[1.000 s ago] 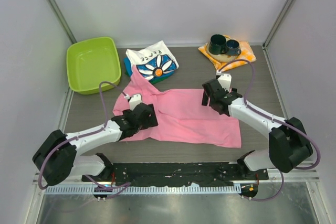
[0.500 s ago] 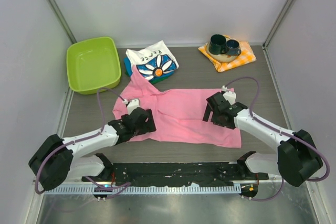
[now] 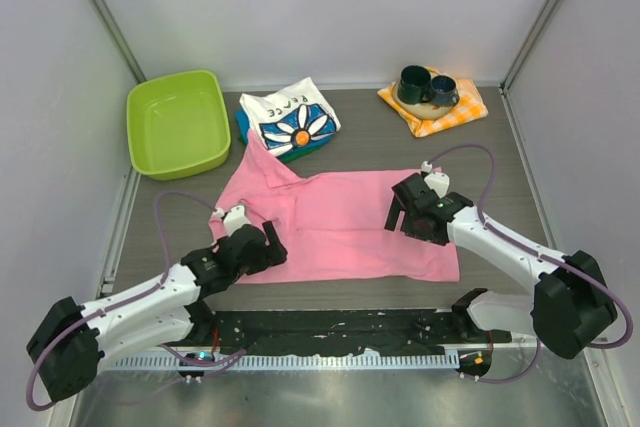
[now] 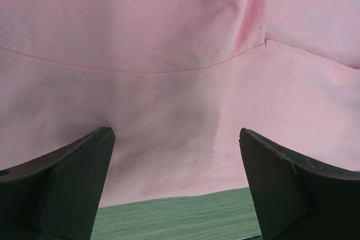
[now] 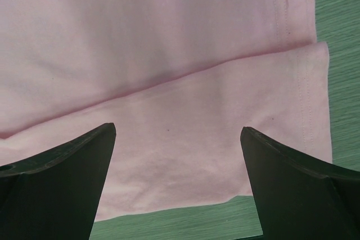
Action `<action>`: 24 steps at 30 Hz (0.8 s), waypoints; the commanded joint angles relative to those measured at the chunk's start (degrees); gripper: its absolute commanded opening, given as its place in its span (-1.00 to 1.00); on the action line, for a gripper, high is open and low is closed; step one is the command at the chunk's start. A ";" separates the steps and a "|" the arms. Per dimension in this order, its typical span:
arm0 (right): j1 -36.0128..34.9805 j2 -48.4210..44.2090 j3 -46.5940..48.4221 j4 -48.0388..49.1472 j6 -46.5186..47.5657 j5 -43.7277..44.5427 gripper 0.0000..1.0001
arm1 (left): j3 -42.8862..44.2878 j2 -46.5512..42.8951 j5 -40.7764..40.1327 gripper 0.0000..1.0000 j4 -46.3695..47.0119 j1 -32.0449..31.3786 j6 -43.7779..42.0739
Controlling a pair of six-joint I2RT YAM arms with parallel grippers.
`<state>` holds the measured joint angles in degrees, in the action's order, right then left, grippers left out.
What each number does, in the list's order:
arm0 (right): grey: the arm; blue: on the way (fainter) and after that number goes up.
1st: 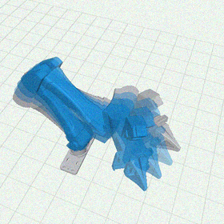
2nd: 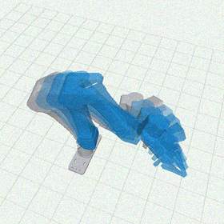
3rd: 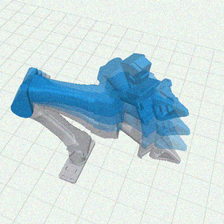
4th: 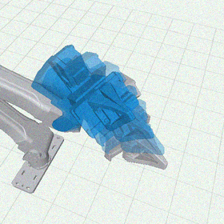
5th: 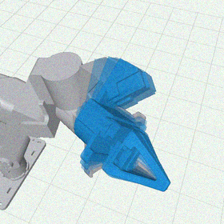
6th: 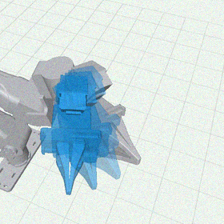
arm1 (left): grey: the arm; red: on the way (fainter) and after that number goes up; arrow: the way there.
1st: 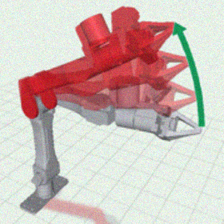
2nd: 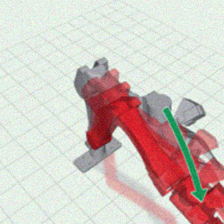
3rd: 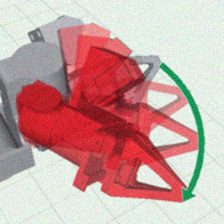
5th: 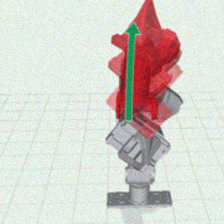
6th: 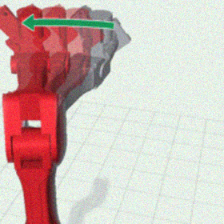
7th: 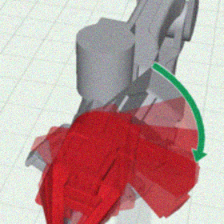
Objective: Fold and stack the t-shirts
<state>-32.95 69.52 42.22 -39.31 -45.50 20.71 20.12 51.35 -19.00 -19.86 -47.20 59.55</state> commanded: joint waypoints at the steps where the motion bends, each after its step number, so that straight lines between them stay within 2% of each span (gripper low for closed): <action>1: -0.54 0.88 2.96 -1.38 -1.00 1.44 0.99 | -3.24 -0.99 2.31 0.99 -9.40 -2.19 5.75; 8: -0.62 1.59 3.31 -2.44 -1.35 2.31 0.99 | -4.83 -3.18 -1.21 1.00 -15.20 -9.57 14.97; 12: -0.62 2.02 4.97 -2.18 -0.30 4.51 0.99 | -1.59 -7.05 -3.05 0.99 -18.89 -11.68 15.78; 15: -0.62 3.77 7.87 1.15 2.68 4.95 0.99 | 6.14 -8.55 -8.75 1.00 -22.32 -11.69 11.74; 19: -0.62 8.35 13.31 6.87 6.64 4.69 0.99 | 18.53 -4.26 -19.13 1.00 -24.35 -10.55 4.28; 20: -0.62 9.40 14.11 8.97 7.78 4.78 0.99 | 22.82 -3.11 -19.84 0.99 -23.92 -9.76 0.69; 24: -0.54 13.36 16.75 13.90 10.51 5.13 0.99 | 29.09 4.78 -17.66 0.99 -16.46 -1.44 -8.38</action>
<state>-33.28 80.29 55.24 -33.12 -39.18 23.62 43.83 50.74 -33.08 -40.99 -54.85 61.95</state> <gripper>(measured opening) 0.996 0.996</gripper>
